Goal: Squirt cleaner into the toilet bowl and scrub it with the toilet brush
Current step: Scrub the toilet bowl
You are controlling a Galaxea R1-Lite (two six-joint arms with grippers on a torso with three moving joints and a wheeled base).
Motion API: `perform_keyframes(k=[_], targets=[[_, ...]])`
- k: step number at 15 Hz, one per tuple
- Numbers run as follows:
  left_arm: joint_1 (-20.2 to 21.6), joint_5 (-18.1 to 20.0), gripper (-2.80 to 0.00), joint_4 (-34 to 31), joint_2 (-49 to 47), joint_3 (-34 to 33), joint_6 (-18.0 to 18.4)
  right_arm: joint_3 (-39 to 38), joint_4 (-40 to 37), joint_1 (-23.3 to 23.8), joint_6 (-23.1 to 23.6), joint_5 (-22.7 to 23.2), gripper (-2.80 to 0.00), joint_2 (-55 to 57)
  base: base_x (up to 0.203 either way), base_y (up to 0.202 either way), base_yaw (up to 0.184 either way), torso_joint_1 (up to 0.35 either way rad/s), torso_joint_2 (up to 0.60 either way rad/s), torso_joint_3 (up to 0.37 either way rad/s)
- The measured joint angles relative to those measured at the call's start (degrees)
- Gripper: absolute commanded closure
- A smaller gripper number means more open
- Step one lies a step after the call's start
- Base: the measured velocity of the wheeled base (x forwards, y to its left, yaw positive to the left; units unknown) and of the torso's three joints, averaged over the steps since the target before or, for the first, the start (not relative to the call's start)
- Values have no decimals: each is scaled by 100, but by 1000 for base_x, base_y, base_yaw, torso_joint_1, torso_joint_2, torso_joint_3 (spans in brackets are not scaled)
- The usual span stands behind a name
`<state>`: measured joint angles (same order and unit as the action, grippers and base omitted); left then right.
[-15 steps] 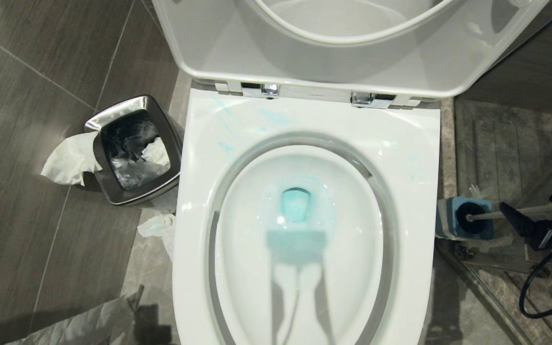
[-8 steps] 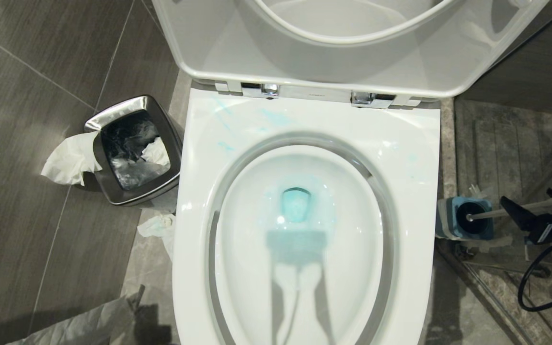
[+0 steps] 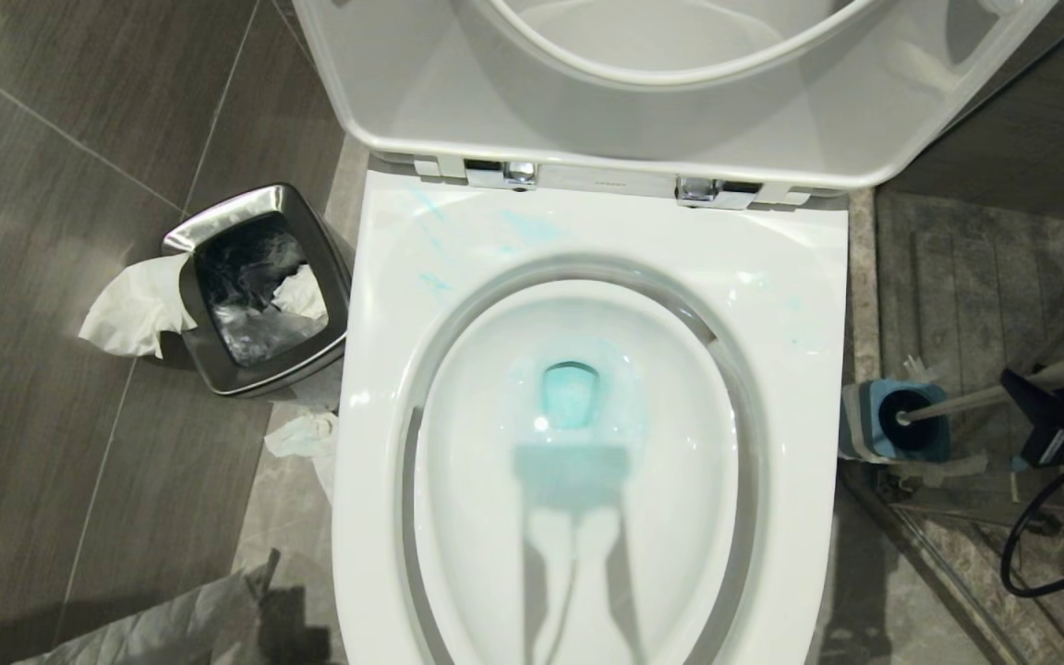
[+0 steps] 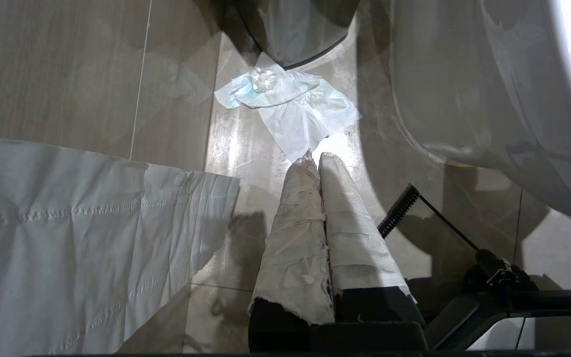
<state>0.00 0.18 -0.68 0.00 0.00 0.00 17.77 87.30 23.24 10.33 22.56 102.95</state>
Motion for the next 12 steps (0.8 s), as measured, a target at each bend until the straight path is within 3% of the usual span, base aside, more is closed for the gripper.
perform_keyframes(k=[12], targets=[[-2,-1,0,-2,0,0,0,-133,-23,13,-42,-68,0,-237,0,0,0,0,0,0]])
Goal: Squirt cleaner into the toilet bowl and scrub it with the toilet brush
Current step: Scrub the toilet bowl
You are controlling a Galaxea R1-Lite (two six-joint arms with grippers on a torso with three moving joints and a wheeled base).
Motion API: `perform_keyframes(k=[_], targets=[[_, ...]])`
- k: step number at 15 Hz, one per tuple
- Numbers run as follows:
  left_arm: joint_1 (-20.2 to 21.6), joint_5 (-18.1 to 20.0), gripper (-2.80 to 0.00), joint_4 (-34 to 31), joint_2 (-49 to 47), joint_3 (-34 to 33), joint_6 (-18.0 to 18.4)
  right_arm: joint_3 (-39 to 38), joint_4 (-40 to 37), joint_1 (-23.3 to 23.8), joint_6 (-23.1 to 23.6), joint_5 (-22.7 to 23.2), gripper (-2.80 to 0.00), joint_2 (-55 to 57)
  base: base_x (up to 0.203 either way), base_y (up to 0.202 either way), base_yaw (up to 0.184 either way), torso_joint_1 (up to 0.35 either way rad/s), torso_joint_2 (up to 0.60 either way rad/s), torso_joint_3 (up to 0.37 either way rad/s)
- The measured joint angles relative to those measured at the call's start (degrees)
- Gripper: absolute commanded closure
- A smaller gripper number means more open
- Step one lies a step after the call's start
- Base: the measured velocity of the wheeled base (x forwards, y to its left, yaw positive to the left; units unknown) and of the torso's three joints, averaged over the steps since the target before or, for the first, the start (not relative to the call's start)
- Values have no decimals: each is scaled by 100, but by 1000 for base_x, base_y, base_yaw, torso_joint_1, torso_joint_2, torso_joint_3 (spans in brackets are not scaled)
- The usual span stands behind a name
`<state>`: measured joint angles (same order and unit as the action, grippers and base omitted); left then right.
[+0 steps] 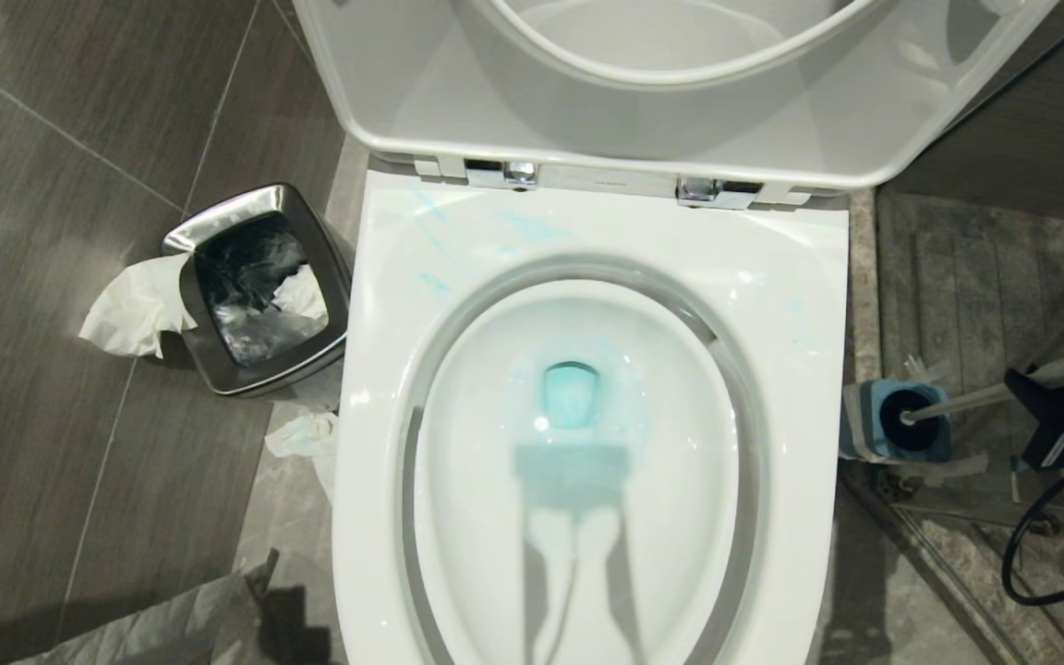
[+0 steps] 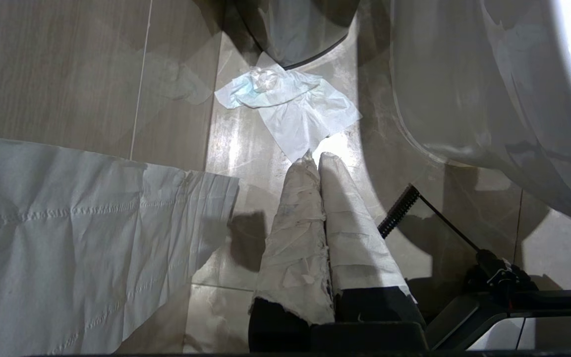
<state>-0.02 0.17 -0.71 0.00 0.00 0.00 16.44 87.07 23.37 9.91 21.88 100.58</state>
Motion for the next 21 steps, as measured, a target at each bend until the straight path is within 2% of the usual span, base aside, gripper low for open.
perform_keyframes(k=[17,21], targets=[[0,1,0,1,0,0,0,-372,9,0,-770,-111,0,-1435,0,0,0,0,0,0],[0,1,0,2,0,0,0,-238,-561,7,-851,-113,0,-1825,0,0,0,0,0,0]])
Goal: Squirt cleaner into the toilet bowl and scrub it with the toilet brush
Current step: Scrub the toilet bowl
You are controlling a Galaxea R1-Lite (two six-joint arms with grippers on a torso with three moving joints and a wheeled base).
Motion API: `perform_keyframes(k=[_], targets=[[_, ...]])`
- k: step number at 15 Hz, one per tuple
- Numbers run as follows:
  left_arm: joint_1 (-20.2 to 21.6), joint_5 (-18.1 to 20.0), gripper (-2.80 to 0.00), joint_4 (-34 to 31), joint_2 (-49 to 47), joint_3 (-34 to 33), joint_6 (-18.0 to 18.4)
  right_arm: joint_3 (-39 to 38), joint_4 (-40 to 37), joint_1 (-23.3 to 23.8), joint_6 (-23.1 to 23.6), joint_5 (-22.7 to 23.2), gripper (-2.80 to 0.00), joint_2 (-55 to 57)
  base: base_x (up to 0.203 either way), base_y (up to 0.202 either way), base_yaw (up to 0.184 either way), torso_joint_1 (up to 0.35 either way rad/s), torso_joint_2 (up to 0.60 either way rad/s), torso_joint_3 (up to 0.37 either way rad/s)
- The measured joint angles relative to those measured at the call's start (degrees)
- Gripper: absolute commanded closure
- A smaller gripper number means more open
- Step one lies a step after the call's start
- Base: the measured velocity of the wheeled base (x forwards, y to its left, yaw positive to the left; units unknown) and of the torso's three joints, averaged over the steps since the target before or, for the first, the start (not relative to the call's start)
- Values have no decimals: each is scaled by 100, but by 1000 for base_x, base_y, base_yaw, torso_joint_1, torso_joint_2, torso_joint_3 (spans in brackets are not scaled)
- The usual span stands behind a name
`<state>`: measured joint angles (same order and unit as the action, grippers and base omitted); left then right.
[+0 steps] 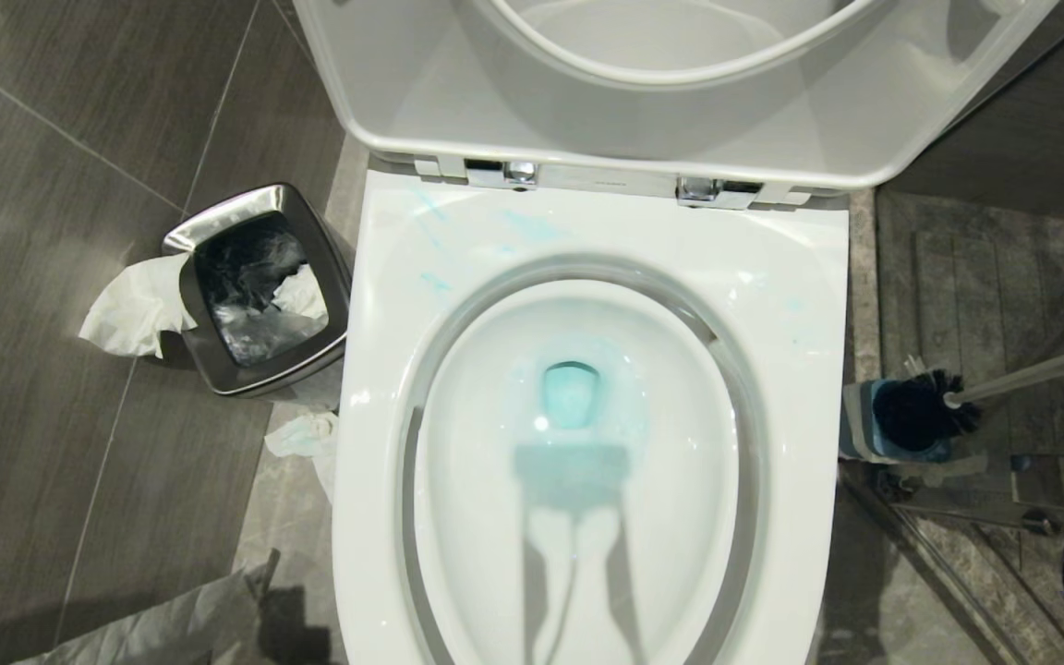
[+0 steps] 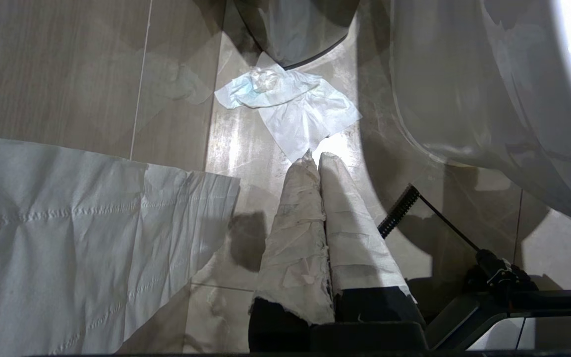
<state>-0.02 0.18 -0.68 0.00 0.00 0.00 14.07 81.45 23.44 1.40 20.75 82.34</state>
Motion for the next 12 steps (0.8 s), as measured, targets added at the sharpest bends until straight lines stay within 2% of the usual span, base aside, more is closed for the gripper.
perform_keyframes(k=[4,9,12], targets=[[0,0,0,-2,0,0,0,521,-1012,1,-28,-149,0,-448,0,0,0,0,0,0],[2,-2,0,0,0,0,2,1379,-2645,1,-38,-419,0,-987,0,0,0,0,0,0],[2,-2,0,0,0,0,0,1662,-3125,-5,-201,-433,0,-1201,0,0,0,0,0,0]])
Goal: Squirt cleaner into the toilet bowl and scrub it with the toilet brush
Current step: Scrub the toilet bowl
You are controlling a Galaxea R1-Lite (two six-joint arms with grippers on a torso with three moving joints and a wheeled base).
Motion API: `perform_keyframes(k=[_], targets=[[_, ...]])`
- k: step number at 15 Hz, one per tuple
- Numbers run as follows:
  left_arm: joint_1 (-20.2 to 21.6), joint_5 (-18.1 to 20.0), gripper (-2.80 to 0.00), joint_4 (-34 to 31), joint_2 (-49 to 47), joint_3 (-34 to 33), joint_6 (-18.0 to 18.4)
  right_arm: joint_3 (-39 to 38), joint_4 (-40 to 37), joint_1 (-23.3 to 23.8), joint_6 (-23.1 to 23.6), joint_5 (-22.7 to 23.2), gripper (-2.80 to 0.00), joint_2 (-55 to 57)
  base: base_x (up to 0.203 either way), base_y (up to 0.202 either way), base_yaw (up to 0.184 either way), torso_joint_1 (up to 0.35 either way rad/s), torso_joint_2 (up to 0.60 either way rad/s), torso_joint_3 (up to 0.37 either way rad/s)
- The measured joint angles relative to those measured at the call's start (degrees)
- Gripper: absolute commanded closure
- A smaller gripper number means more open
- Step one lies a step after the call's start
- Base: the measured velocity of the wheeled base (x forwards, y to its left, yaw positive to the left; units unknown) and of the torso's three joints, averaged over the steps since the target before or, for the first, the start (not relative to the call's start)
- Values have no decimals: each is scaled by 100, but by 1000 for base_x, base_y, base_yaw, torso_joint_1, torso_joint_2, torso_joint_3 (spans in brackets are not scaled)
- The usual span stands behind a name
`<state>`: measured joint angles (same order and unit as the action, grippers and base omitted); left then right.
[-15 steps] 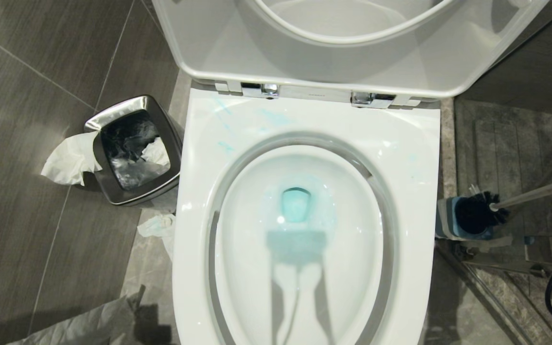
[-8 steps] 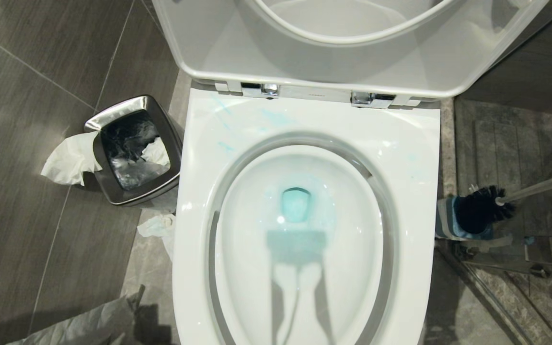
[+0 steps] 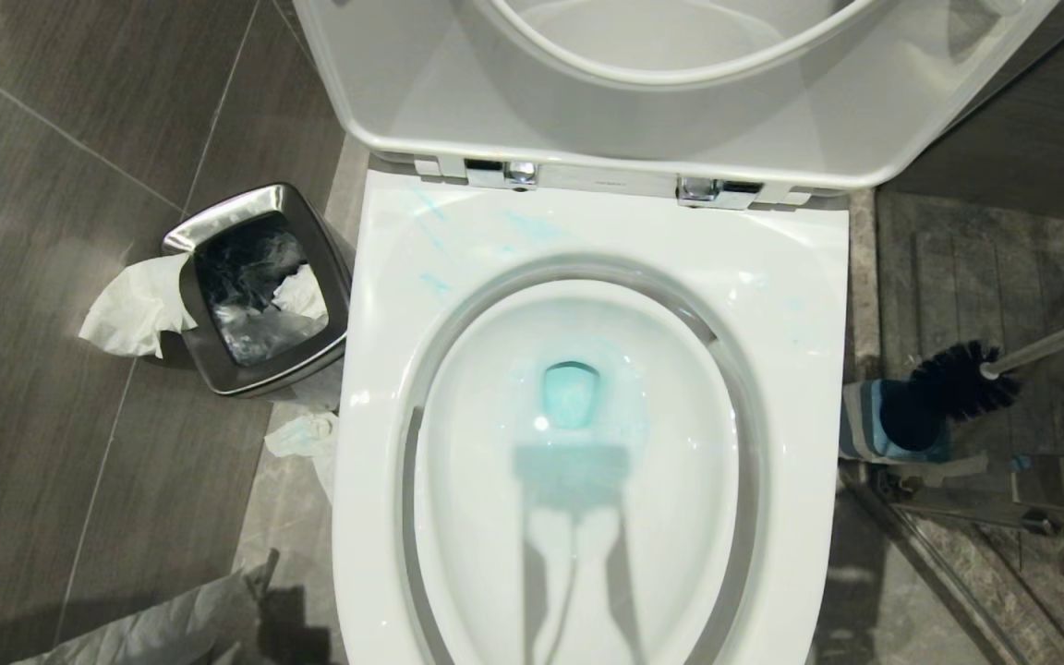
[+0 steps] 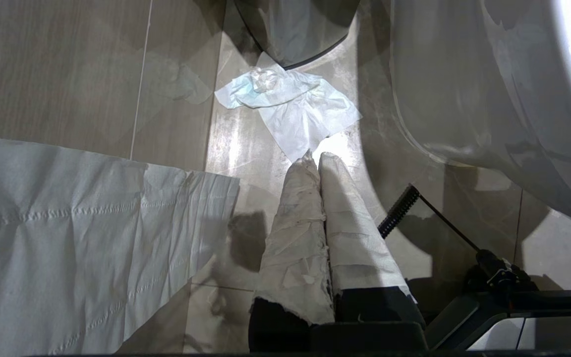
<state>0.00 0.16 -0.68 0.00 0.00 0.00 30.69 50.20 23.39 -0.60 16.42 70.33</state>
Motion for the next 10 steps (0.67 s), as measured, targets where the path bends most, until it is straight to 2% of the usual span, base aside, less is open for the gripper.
perform_keyframes(k=[2,6,10], targets=[[0,2,0,-2,0,0,0,156,-106,-9,-181,9,0,-113,0,0,0,0,0,0],[0,1,0,-1,0,0,0,463,-219,-41,-217,35,0,-200,0,0,0,0,0,0],[0,0,0,-2,0,0,0,963,-868,-156,-217,47,0,-290,0,0,0,0,0,0]])
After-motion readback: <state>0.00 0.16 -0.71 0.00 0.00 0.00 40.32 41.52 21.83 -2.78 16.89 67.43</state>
